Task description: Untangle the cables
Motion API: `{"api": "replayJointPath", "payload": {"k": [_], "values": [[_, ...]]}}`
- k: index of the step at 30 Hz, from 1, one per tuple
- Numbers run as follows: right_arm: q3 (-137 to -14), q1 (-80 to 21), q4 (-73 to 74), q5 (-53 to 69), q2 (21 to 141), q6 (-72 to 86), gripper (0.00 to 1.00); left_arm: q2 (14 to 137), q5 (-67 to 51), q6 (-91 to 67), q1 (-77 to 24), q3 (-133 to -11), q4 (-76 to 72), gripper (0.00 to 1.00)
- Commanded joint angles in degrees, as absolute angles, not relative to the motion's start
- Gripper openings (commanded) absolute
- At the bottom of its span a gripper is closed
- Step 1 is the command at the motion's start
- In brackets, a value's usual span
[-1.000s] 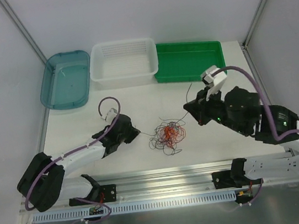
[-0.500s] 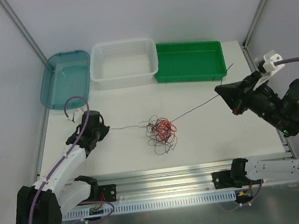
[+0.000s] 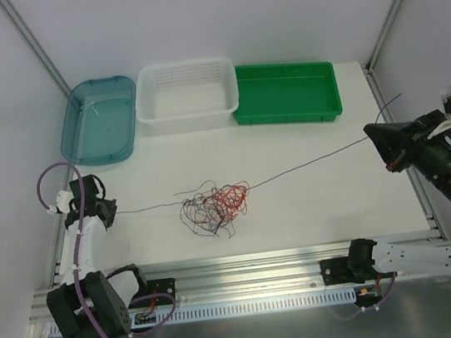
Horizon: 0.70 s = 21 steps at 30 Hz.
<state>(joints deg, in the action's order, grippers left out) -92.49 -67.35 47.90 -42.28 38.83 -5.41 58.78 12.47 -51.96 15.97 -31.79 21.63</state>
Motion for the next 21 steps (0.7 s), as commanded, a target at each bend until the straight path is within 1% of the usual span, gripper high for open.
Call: {"api": "replayJointPath", "payload": {"k": [1, 4, 5, 8, 10, 11, 12, 13, 14, 15, 16, 17, 18, 19, 20, 21], "values": [[-91.68, -67.41, 51.06, -44.65, 41.83, -4.57, 0.01, 59.68, 10.98, -46.86, 19.42, -37.43, 23.11, 0.00], [-86.15, -67.32, 50.63, -44.47, 43.06, -2.21, 0.01, 58.28, 11.34, -42.73, 19.42, -39.11, 23.47, 0.00], [-82.65, -67.32, 50.54, -44.47, 43.50, -1.24, 0.01, 57.75, 10.29, -41.67, 19.51, -39.20, 23.47, 0.00], [-77.19, -66.80, 49.84, -43.07, 45.52, 3.77, 0.01, 54.50, 8.10, -38.33, 19.42, -39.46, 23.47, 0.00], [-71.30, -64.96, 48.87, -41.23, 47.45, 7.36, 0.01, 52.30, 2.57, -34.56, 19.34, -40.07, 23.38, 0.00], [-69.45, -63.73, 48.78, -38.18, 48.51, 8.51, 0.01, 51.77, 0.11, -33.06, 19.34, -40.25, 23.12, 0.00], [-65.87, -60.07, 48.78, -35.71, 49.56, 10.18, 0.08, 50.72, -6.70, -29.83, 19.16, -40.43, 22.68, 0.00], [-64.18, -58.12, 48.00, -32.90, 52.01, 12.37, 0.13, 50.19, -9.55, -28.40, 18.81, -40.26, 21.98, 0.00], [-62.59, -56.27, 47.47, -27.74, 53.16, 13.52, 0.25, 49.49, -11.76, -25.95, 18.29, -39.91, 21.62, 0.00], [-59.79, -53.99, 46.68, -25.60, 54.22, 14.23, 0.30, 47.39, -13.00, -25.41, 16.98, -39.03, 21.45, 0.00], [-58.90, -53.70, 44.15, -23.66, 56.23, 14.41, 0.36, 46.24, -13.18, -24.79, 15.57, -38.33, 21.01, 0.00], [-58.28, -53.79, 42.29, -19.03, 57.12, 14.07, 0.43, 45.10, -13.44, -23.83, 12.77, -37.62, 19.87, 0.00], [-57.92, -53.96, 40.45, -16.29, 58.26, 13.80, 0.54, 43.17, -13.36, -23.56, 11.79, -36.23, 19.52, 0.00], [-58.18, -54.40, 36.86, -14.00, 59.23, 13.36, 0.59, 42.37, -13.36, -23.29, 11.08, -35.60, 19.34, 0.00], [-58.71, -55.01, 35.35, -11.54, 61.59, 12.32, 0.67, 41.75, -13.53, -23.03, 10.47, -35.25, 19.34, 0.00], [-59.67, -56.85, 33.85, -11.17, 63.09, 11.52, 0.70, 40.79, -13.97, -22.85, 10.37, -34.90, 19.34, 0.00]]}}
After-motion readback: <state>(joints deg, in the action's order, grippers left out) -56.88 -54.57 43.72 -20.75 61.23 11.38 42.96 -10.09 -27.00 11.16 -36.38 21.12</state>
